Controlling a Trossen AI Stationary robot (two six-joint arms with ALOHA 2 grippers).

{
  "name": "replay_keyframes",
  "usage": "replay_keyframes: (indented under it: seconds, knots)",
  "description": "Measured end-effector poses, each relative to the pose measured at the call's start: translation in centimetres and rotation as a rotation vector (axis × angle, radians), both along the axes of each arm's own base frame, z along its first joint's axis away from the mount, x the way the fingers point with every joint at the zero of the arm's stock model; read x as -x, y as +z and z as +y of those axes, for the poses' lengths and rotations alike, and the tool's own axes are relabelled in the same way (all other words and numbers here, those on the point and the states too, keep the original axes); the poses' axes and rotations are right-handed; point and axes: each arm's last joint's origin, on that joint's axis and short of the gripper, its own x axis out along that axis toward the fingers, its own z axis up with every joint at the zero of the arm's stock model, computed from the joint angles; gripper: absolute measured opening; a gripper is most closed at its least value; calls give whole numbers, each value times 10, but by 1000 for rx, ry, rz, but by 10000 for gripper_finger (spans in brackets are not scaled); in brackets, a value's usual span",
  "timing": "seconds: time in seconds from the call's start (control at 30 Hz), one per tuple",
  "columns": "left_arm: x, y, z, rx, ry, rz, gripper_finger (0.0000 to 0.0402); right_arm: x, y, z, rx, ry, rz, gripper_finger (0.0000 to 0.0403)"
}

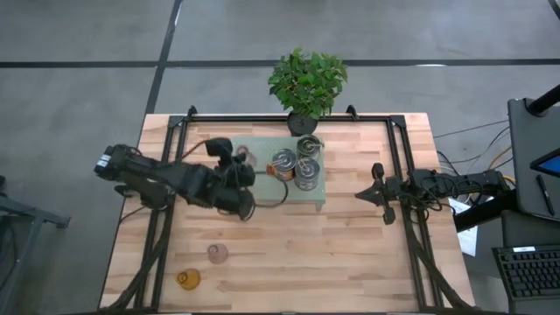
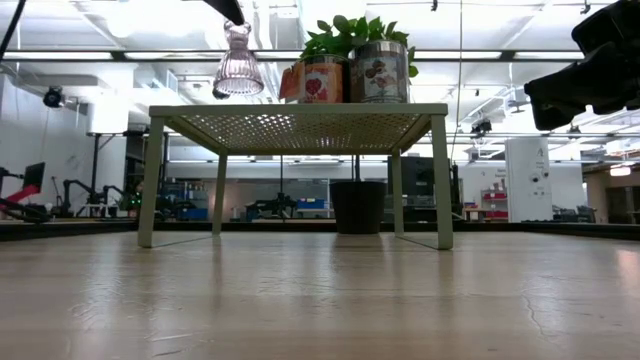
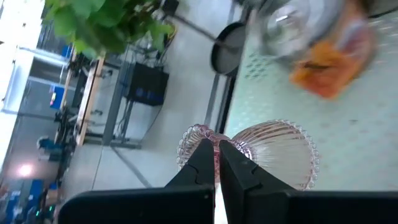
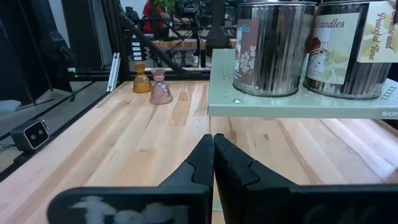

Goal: Pick & Place candle stick holders
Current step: Put the pink glass candle holder on the shelf

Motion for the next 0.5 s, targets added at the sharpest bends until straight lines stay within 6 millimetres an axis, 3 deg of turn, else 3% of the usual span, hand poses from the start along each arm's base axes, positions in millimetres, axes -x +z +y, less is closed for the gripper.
replay_keyframes:
  seconds: [0.27, 0.5]
  knots:
    - [-3, 4, 40, 0, 96, 35, 0, 0, 0, 0, 0, 0, 0, 8]
    - [-14, -1, 62, 6, 116, 21, 0, 0, 0, 0, 2, 1, 0, 8]
